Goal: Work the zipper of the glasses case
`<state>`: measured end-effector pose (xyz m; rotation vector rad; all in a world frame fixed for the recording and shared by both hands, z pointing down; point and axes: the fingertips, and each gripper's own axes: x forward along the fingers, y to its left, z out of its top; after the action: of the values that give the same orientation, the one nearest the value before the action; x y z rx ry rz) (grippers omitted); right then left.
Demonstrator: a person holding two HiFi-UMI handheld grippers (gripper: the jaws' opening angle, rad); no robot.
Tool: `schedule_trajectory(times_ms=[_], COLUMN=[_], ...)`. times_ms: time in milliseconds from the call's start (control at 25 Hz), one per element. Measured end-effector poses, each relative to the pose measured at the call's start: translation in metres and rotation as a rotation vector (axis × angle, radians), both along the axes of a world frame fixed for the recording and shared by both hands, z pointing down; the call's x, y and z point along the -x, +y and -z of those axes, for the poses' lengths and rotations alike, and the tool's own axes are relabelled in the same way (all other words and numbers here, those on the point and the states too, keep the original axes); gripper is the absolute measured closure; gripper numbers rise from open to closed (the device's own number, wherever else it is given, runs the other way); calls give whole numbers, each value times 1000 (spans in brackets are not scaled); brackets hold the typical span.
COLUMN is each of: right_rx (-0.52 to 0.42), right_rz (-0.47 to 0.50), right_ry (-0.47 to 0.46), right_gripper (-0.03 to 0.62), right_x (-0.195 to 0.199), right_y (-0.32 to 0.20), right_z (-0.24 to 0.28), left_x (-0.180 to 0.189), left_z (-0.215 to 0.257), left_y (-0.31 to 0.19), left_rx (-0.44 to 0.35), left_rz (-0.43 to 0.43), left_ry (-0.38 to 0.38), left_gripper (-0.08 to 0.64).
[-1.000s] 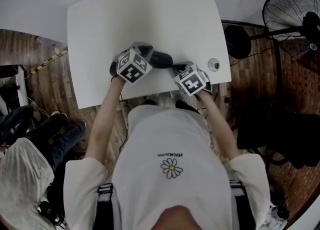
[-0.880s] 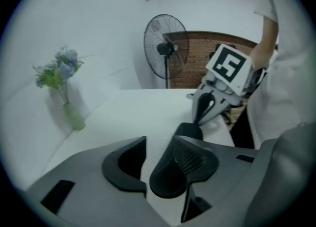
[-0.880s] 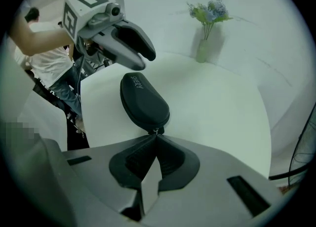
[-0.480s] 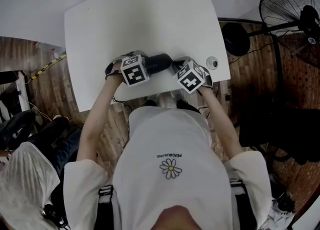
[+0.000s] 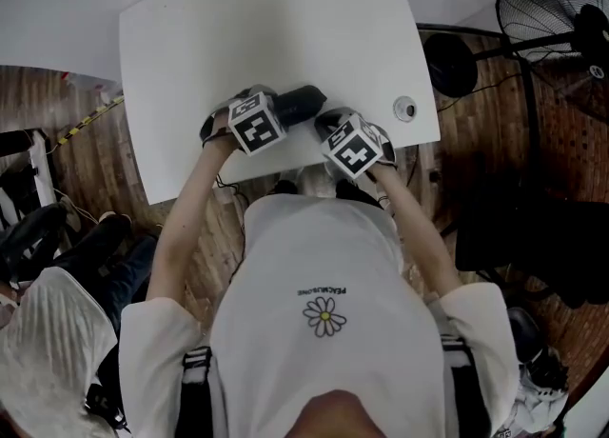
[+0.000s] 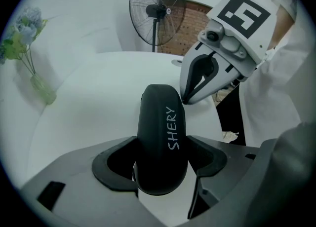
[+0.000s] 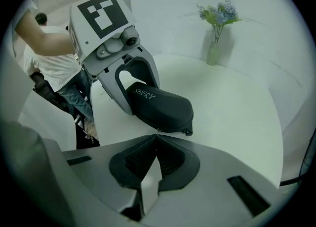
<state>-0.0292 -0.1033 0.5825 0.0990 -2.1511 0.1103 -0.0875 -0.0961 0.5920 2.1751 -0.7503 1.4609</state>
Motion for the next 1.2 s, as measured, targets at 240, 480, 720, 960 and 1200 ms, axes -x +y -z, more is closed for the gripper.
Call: schedule_trajectory(times_ms=[240,480,720,960,1200], right_rx=[-37,-117,-201,-203,-49], right_rz=[8,17,73,102,37], right_ry=[-1,36,62,71,-4], right_gripper=[584,584,584,584,584], right_x=[8,-2,-13,-17,-11], right_y=[-4,-25,-41,-45,-18], right_z=[1,-2,-3,-6,-8], left_x=[2,-13,-8,-8,-9], left_z=[0,45,53,37,34], left_y=[-4,-11,1,4,3], left_rx=[-17,-159,-151,-70,-67], left_rz=[84,122,123,156,164], left_ry=[18,173,161,149,145], left_gripper=[239,238,288,400,402])
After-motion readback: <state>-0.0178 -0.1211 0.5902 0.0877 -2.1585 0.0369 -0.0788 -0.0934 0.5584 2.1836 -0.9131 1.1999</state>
